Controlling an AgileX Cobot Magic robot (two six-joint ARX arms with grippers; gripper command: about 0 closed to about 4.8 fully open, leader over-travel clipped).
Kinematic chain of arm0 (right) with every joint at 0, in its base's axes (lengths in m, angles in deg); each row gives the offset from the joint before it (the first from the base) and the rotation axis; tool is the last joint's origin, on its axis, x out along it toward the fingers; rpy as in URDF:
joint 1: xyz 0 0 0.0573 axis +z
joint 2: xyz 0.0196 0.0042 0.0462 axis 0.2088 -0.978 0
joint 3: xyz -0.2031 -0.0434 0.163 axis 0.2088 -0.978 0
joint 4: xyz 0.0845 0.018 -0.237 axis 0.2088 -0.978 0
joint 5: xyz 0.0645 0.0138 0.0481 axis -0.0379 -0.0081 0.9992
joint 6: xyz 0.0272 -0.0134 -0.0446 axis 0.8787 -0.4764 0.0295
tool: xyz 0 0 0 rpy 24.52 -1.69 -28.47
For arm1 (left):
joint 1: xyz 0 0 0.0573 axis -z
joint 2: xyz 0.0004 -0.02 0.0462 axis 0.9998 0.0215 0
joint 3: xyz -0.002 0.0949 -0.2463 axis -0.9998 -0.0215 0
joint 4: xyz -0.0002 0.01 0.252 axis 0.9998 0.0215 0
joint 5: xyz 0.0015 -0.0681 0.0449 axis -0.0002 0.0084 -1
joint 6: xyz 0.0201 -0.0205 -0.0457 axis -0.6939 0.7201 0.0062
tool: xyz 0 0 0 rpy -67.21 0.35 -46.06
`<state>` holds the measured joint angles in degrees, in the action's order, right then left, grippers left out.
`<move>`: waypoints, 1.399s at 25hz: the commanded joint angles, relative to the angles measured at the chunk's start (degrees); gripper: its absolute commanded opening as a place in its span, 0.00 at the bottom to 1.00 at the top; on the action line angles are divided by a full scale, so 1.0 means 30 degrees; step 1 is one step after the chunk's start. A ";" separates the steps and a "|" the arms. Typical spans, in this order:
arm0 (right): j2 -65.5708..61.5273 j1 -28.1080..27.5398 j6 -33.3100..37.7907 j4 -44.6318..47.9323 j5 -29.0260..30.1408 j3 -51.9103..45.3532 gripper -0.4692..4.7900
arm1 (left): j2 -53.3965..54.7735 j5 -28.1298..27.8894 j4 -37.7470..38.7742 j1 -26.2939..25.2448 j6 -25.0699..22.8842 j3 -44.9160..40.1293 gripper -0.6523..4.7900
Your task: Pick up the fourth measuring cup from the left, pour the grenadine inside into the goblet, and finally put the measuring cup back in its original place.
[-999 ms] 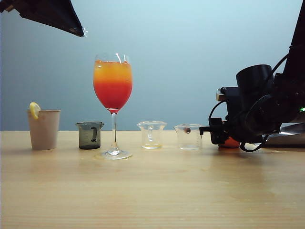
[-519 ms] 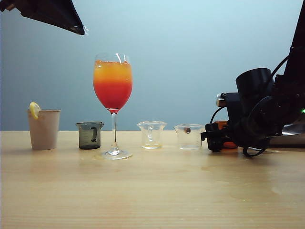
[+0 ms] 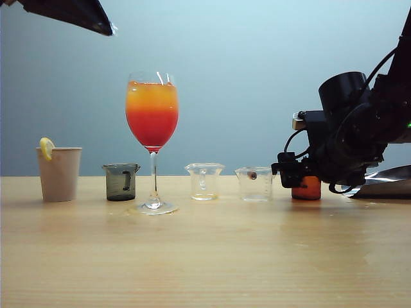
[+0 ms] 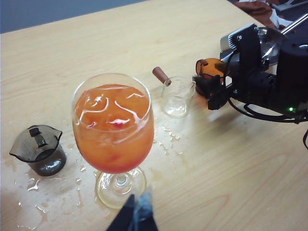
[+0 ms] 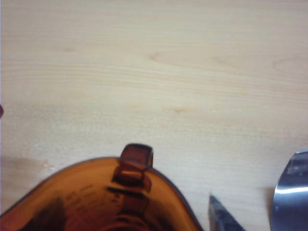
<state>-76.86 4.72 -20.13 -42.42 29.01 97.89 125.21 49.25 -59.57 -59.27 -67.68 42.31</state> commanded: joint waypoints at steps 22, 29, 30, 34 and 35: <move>0.5916 0.0044 0.0029 -0.1588 0.1683 -0.4444 0.81 | -0.2871 -0.0102 0.1275 -0.0022 0.1341 0.0073 0.11; 1.0025 0.0044 0.0022 -0.8225 0.2550 -0.4452 0.09 | -0.5676 -0.0182 0.1778 -0.0022 0.1341 0.0036 0.11; 1.0586 0.0044 0.0022 -0.8910 0.2696 -0.4452 0.09 | -0.5989 -0.0175 0.1887 -0.0022 0.1341 0.0022 0.11; 1.3952 0.0044 0.0000 -1.2225 0.4437 -0.4466 0.09 | -0.8022 -0.0160 0.2208 -0.0022 0.1333 -0.0867 0.11; 1.4506 0.0044 -0.0022 -1.2670 0.4634 -0.4488 0.09 | -0.8393 -0.0160 0.2208 -0.0022 0.1341 -0.1166 0.11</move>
<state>-35.20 4.81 -20.13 -78.17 41.34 84.43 101.26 48.71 -53.01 -59.27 -63.81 39.87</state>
